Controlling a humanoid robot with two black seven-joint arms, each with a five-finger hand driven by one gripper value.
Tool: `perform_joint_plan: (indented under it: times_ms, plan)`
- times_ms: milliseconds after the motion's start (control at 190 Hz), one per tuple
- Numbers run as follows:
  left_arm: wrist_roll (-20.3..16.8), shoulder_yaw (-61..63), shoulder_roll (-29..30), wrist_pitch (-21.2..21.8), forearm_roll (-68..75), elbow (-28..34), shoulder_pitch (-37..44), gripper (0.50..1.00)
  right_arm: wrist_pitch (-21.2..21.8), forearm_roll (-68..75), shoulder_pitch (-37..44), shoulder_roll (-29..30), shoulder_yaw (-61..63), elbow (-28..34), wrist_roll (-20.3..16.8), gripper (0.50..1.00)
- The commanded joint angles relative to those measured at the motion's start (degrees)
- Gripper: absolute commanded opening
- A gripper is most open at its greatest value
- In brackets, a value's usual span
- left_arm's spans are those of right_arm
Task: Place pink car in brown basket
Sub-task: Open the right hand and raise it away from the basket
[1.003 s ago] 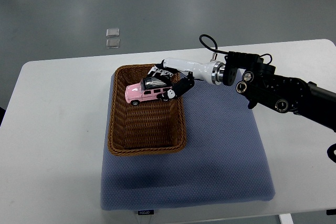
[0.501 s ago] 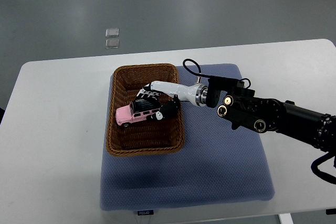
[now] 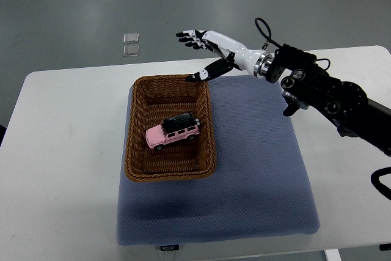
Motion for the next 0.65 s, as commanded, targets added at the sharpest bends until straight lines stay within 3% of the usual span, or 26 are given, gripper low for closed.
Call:
perform_joint_plan:
  times_ms: [0,79,227,364,644]
  plan:
    - [0.0,0.08,0.0,0.01,0.01,0.0,0.0,1.0,-0.24,14.43,-5.87,0.33,14.69,0.43,1.35,0.909]
    - [0.0,0.08,0.0,0.01,0.01,-0.09,0.0,1.0,1.42,28.12,-10.88,0.68,23.83,0.6,1.79,0.911]
    - [0.0,0.17,0.0,0.01,0.01,0.0,0.0,1.0,6.43,42.54,-15.89,0.51,25.15,-0.45,1.79,0.911]
    - [0.0,0.35,0.0,0.01,0.01,0.0,0.0,1.0,9.25,45.01,-19.67,0.68,25.5,-0.45,1.97,0.911]
    - [0.0,0.44,0.0,0.01,0.01,-0.09,0.0,1.0,9.07,44.92,-19.94,2.18,25.15,-2.56,1.97,0.911]
